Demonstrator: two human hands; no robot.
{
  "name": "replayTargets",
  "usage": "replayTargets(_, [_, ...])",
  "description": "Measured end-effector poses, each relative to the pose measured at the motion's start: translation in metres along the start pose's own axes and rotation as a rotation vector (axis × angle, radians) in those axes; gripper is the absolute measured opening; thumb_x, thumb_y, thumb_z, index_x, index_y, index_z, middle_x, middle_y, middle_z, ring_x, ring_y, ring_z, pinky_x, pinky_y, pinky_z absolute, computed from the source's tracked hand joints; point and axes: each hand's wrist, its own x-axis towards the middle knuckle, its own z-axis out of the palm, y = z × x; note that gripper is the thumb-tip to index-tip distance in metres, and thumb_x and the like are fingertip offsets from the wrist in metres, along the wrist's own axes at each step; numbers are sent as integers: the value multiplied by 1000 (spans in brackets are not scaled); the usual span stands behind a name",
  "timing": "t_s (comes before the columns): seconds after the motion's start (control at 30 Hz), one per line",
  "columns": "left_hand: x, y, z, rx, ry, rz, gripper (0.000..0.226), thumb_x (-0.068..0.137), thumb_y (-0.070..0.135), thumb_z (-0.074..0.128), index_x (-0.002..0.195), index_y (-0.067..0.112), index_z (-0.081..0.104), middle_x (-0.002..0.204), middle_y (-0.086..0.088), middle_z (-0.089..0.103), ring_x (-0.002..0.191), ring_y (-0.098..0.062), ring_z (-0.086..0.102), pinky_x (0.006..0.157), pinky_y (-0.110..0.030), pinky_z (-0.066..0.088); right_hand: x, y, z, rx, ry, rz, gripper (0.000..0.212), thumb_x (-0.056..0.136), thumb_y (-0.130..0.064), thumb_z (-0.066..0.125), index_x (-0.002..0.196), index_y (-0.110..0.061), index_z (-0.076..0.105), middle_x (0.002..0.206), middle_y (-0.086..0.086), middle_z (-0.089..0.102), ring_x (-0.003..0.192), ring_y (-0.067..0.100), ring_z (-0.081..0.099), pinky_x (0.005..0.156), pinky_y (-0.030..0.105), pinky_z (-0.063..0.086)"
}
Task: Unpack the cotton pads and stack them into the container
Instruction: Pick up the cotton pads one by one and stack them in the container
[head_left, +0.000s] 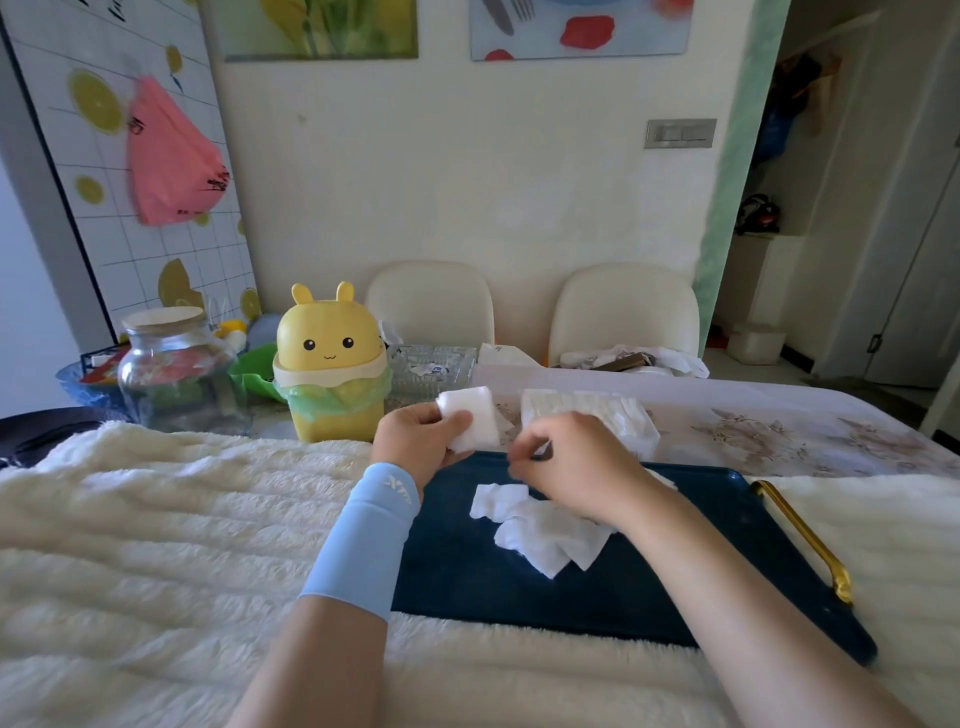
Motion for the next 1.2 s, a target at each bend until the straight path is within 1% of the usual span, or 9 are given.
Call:
replayTargets(0.13, [1, 0, -3, 2, 73, 34, 12, 88, 7, 70, 78, 13, 72, 86, -5, 74, 77, -20, 73, 72, -29, 61, -3, -21, 17, -389, -244, -43, 48, 80, -53, 69, 123, -33, 68, 120, -13, 67, 115, 16, 60, 95, 34, 49])
replayTargets(0.3, [0, 0, -3, 158, 76, 90, 12, 89, 10, 69, 77, 11, 71, 87, -6, 73, 77, -19, 72, 64, -22, 60, 0, -26, 32, -514, -219, -60, 13, 92, -24, 59, 90, -27, 71, 75, -7, 55, 74, 19, 55, 68, 27, 35])
replayTargets(0.4, [2, -1, -4, 272, 83, 117, 10, 88, 14, 69, 81, 8, 72, 88, -8, 73, 79, -23, 71, 71, -32, 62, -1, -21, 28, -373, -160, -40, 24, 96, -32, 56, 86, -20, 74, 78, -3, 66, 76, 22, 61, 68, 31, 45])
replayTargets(0.5, [3, 0, -6, 403, 111, 158, 16, 86, 19, 70, 85, 3, 72, 89, -13, 73, 89, -35, 69, 80, -48, 60, 3, -12, 17, 3, -64, 33, 21, 90, -26, 57, 86, -15, 75, 75, -3, 69, 73, 18, 63, 70, 38, 54])
replayTargets(0.67, [0, 1, -4, 429, 93, 160, 11, 88, 19, 69, 87, 10, 73, 91, -7, 73, 87, -30, 69, 80, -45, 60, 5, 2, -15, 535, 0, 98, 16, 99, -18, 60, 96, -19, 75, 78, -7, 66, 63, 8, 55, 60, 24, 46])
replayTargets(0.87, [-18, 2, 19, 90, -225, -45, 8, 93, 17, 67, 95, 10, 71, 102, -11, 72, 90, -24, 72, 73, -35, 62, 5, 19, -22, 505, 11, -9, 11, 97, -17, 66, 100, -21, 76, 71, -13, 69, 57, -2, 57, 59, 18, 47])
replayTargets(0.97, [-20, 1, 23, -1, -258, -119, 17, 93, 17, 67, 105, 5, 67, 106, -16, 72, 95, -29, 72, 71, -36, 62, 6, 21, -23, 372, 89, -48, 13, 93, -18, 72, 91, -30, 77, 86, -10, 75, 76, 4, 65, 75, 21, 52])
replayTargets(1.1, [-19, 0, 21, -19, -233, -145, 24, 90, 16, 71, 106, 0, 68, 105, -20, 72, 92, -31, 73, 70, -35, 61, 6, 17, -30, 412, 97, -88, 16, 89, -18, 76, 86, -34, 76, 87, -8, 75, 75, 4, 60, 74, 21, 52])
replayTargets(1.2, [-21, 1, 22, -40, -336, -161, 25, 92, 17, 67, 109, -3, 69, 105, -22, 73, 94, -31, 74, 70, -32, 61, 6, 14, -31, 448, 83, -123, 13, 86, -14, 79, 89, -27, 78, 90, -3, 76, 76, 8, 62, 78, 24, 53])
